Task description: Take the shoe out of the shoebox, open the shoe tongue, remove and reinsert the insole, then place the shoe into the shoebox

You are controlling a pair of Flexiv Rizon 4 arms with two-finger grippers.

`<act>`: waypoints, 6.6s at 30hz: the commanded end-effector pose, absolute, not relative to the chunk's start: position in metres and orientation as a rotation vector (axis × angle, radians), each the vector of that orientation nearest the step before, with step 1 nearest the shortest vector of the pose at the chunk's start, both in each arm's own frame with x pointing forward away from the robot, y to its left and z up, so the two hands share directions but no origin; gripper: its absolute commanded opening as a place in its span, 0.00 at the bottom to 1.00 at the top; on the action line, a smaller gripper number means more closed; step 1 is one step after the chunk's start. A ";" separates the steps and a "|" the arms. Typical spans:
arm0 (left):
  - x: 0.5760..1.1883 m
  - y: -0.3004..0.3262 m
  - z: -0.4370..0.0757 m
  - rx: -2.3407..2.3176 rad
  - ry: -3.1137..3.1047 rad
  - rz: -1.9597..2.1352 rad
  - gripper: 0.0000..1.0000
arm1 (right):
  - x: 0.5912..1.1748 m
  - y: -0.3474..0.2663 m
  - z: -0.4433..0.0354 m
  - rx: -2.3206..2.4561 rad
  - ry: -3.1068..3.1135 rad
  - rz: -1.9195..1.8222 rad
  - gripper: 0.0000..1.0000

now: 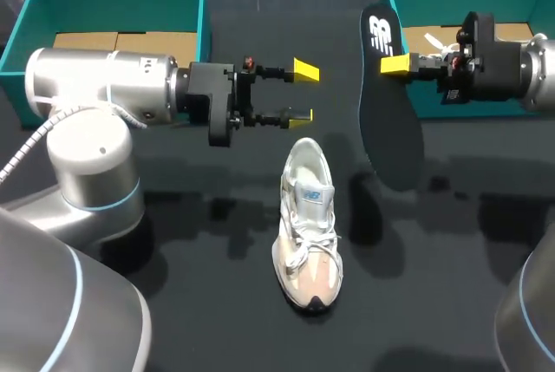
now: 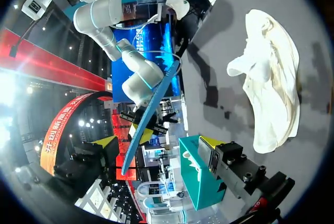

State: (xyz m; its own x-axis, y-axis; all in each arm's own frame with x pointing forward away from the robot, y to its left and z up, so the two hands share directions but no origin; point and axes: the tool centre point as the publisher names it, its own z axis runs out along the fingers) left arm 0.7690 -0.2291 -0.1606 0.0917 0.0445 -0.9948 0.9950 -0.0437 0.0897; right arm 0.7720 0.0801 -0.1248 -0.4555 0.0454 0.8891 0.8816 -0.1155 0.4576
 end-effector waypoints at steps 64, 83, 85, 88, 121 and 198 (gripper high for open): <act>0.781 -0.304 -0.171 1.277 1.197 -1.089 0.00 | 0.818 0.113 -0.166 -1.450 -1.149 -1.305 0.00; 0.775 -0.231 -0.167 1.202 1.397 -1.255 0.00 | 0.791 0.082 -0.162 -1.300 -1.149 -1.429 1.00; 0.774 -0.226 -0.165 1.138 1.500 -1.341 0.00 | 0.787 0.078 -0.162 -1.306 -1.158 -1.432 1.00; 0.775 -0.222 -0.166 1.035 1.667 -1.504 0.00 | 0.782 0.073 -0.162 -1.308 -1.170 -1.442 1.00; 0.794 -0.221 -0.149 0.131 2.339 -2.203 0.00 | 0.781 0.072 -0.161 -1.305 -1.171 -1.447 1.00; 0.814 -0.252 -0.215 -2.500 2.364 -2.423 0.00 | 0.781 0.065 -0.135 -1.506 -1.500 -1.213 1.00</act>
State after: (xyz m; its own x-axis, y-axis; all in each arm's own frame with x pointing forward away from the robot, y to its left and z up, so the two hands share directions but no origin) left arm 0.8124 -0.2471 -0.2118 0.0332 0.0076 0.9994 -0.9994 -0.0121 0.0333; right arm 0.7837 0.0694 -0.1500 -0.1180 0.2228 0.9677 0.9815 -0.1217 0.1477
